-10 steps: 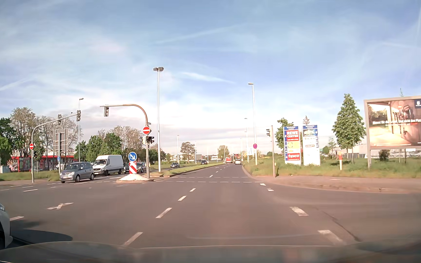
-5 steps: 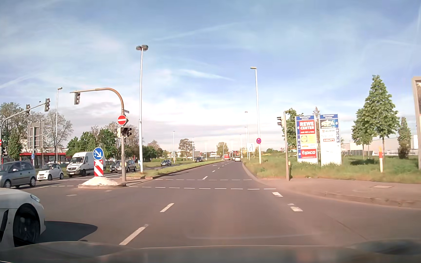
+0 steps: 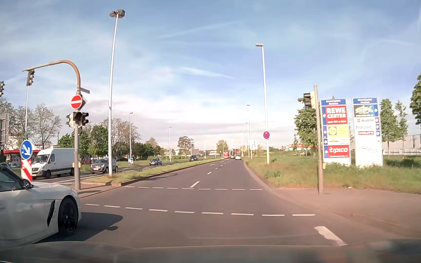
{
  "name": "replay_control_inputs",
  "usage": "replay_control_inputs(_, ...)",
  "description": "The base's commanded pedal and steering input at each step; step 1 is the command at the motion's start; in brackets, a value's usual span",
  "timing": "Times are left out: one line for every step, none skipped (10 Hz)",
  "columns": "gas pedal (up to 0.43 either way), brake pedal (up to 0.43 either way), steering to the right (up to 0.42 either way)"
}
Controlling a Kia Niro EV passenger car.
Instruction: Follow the waypoints while adhering to traffic rules and regulations
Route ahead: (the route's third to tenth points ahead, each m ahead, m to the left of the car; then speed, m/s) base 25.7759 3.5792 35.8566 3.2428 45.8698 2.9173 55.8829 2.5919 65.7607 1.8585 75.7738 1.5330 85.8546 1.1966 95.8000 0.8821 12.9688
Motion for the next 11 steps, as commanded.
replay_control_inputs(0.531, 0.000, -0.001)
replay_control_inputs(0.520, 0.000, -0.001)
replay_control_inputs(0.421, 0.000, -0.001)
replay_control_inputs(0.358, 0.000, -0.001)
replay_control_inputs(0.358, 0.000, -0.001)
replay_control_inputs(0.299, 0.000, -0.001)
replay_control_inputs(0.240, 0.000, 0.000)
replay_control_inputs(0.157, 0.000, 0.000)
replay_control_inputs(0.110, 0.000, 0.001)
replay_control_inputs(0.079, 0.000, 0.003)
replay_control_inputs(0.079, 0.000, 0.004)
